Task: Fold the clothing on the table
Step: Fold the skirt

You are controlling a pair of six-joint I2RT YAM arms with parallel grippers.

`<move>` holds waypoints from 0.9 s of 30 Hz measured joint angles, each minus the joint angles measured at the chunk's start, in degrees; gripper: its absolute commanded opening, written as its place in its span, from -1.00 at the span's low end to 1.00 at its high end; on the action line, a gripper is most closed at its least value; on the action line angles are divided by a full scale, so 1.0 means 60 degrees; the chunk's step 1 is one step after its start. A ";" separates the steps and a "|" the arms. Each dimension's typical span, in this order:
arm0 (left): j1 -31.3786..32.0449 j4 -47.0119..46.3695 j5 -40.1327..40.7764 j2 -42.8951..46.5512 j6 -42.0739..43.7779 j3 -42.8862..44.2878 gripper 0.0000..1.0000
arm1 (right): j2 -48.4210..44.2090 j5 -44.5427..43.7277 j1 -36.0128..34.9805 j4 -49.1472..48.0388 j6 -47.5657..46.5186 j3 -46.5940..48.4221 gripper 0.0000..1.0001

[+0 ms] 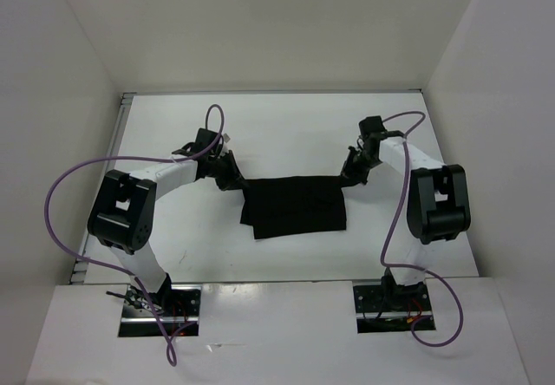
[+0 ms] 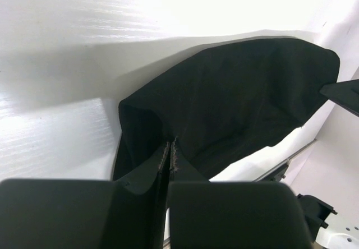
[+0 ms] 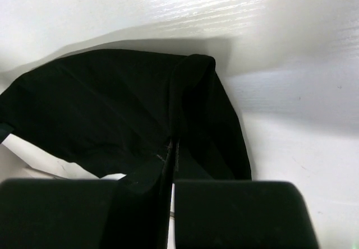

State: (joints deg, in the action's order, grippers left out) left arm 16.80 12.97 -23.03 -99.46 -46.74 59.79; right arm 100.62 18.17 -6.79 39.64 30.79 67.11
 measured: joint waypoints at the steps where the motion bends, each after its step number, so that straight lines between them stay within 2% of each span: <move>1: 0.0000 0.0007 -0.0047 0.0000 0.0000 0.0004 -1.00 | -0.0058 -0.0018 -0.0011 0.0058 0.0000 0.0026 -0.99; 10: -0.0342 0.0350 -0.0550 0.0000 -0.0025 0.0951 -1.00 | -0.0233 -0.0142 -0.0022 0.0525 -0.0004 0.1246 -0.99; 16: -0.0601 0.0328 -0.0794 -0.0342 -0.0025 0.1858 -1.00 | -0.0135 -0.0146 -0.0025 0.0539 0.0000 0.1439 -0.99; 27: -0.0958 0.0331 -0.1654 -0.0867 -0.0120 0.1956 -1.00 | 0.0182 0.0237 0.0044 0.0543 -0.0080 0.1413 -0.99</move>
State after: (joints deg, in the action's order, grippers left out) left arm 11.05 14.96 -32.95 -104.66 -47.46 71.53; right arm 101.71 19.59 -6.52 42.89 30.30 75.59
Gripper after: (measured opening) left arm 0.003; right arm 0.010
